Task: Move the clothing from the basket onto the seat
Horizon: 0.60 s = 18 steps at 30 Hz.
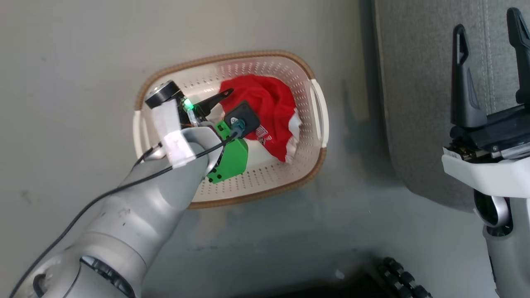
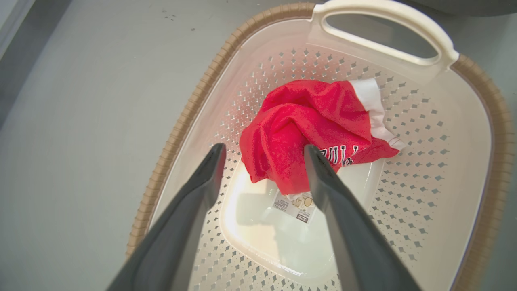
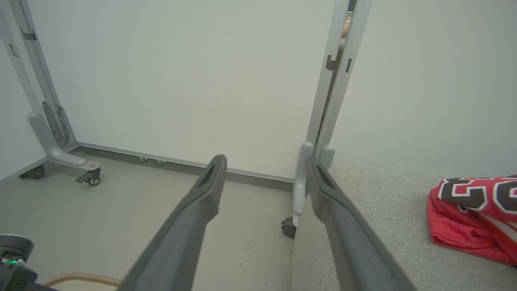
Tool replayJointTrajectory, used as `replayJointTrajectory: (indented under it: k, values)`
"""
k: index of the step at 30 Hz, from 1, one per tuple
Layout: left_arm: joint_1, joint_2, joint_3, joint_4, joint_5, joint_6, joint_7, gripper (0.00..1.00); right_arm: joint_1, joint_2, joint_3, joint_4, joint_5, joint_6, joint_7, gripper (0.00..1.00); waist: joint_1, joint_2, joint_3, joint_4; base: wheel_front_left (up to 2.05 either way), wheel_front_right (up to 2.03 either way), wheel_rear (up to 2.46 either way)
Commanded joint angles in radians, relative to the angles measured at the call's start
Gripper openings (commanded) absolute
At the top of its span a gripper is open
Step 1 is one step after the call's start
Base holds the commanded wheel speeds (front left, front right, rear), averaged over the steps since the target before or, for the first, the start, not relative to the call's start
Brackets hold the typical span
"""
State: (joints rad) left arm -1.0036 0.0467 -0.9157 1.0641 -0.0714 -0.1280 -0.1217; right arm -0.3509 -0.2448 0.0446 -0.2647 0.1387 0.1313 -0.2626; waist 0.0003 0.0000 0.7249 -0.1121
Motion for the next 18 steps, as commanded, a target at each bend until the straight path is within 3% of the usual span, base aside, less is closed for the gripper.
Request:
replayJointTrajectory:
  k: [1, 6, 18]
  values:
    - [-0.052, 0.008, -0.035, 0.028, 0.010, -0.002, 0.018, 1.00, -0.024, 0.005, 0.010, -0.013, -0.001, -0.001, -0.003, 1.00, -0.0003, 0.0000, 0.145, -0.107, 0.00, 0.00, 0.00]
    - [-0.123, 0.008, -0.118, 0.113, -0.030, -0.003, 0.057, 1.00, -0.045, 0.012, 0.046, -0.029, 0.001, -0.001, -0.003, 1.00, -0.0003, 0.0000, 0.192, -0.145, 0.00, 0.00, 0.00]
    - [-0.228, 0.055, -0.145, 0.209, -0.092, -0.003, 0.125, 1.00, -0.083, 0.057, 0.067, -0.093, 0.030, -0.001, -0.003, 1.00, -0.0003, 0.0000, 0.276, -0.215, 0.00, 0.00, 0.00]
